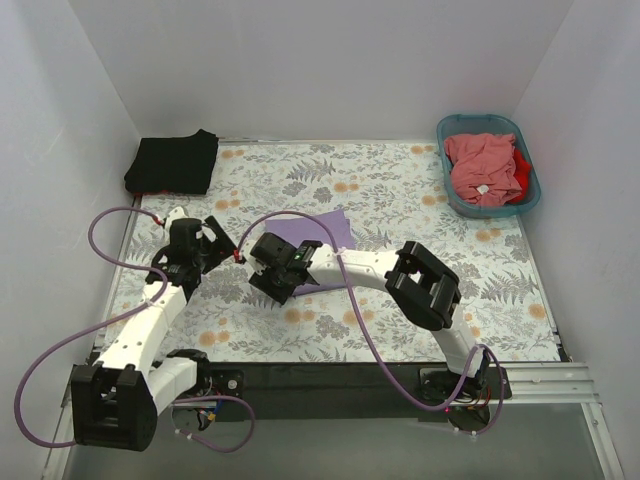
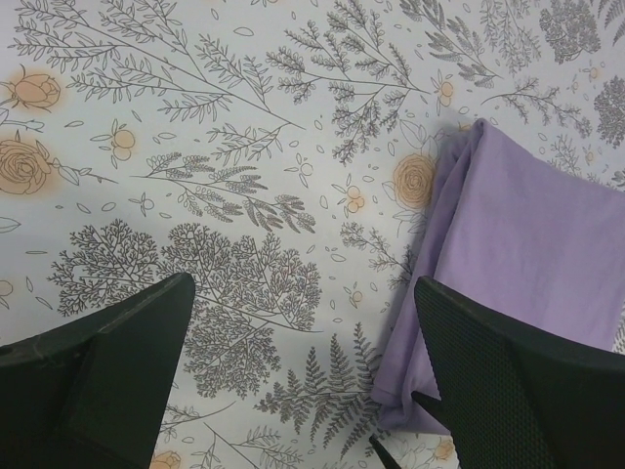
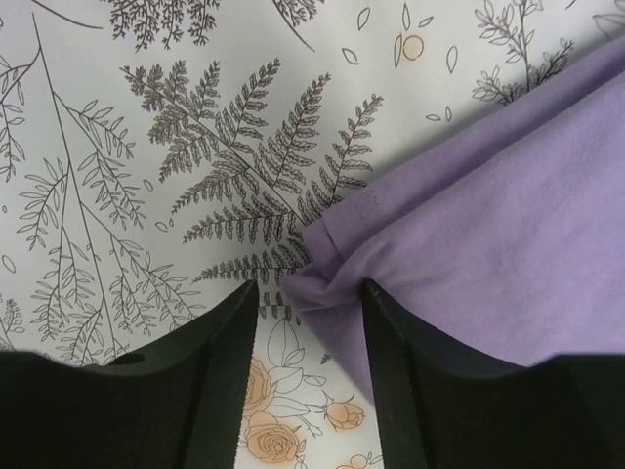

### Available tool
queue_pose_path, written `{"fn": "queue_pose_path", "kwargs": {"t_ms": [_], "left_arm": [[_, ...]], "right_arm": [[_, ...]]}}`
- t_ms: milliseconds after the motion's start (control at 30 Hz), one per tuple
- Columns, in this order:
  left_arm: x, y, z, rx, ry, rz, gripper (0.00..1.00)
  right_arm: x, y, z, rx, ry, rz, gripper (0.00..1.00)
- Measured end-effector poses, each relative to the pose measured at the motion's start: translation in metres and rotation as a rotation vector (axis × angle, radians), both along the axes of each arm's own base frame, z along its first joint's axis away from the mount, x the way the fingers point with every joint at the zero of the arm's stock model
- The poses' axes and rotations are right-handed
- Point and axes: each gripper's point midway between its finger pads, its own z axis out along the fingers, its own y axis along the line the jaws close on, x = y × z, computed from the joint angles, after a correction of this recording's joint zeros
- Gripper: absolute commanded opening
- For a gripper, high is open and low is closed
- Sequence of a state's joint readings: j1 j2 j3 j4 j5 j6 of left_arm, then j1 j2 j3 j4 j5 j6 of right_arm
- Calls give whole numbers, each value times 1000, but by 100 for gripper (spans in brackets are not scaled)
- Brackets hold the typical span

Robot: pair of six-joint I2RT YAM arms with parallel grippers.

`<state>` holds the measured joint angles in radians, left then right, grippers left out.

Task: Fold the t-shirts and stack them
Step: Neatly place the folded tshirt to the corner

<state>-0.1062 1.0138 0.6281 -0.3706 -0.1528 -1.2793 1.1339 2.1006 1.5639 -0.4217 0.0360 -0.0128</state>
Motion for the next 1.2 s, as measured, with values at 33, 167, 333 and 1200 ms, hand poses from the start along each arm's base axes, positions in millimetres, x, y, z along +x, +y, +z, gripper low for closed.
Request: {"fn": "queue_pose_path", "kwargs": {"t_ms": [33, 167, 333, 1200], "left_arm": [[0, 0, -1, 1, 5, 2, 98], [-1, 3, -7, 0, 27, 14, 98], [-1, 7, -9, -5, 36, 35, 98], [-8, -54, -59, -464, 240, 17, 98]], "right_arm": [[2, 0, 1, -1, -8, -4, 50], [6, -2, -1, -20, -41, -15, 40], [13, -5, -2, -42, -91, -28, 1], [29, -36, 42, 205, 85, -166, 1]]}}
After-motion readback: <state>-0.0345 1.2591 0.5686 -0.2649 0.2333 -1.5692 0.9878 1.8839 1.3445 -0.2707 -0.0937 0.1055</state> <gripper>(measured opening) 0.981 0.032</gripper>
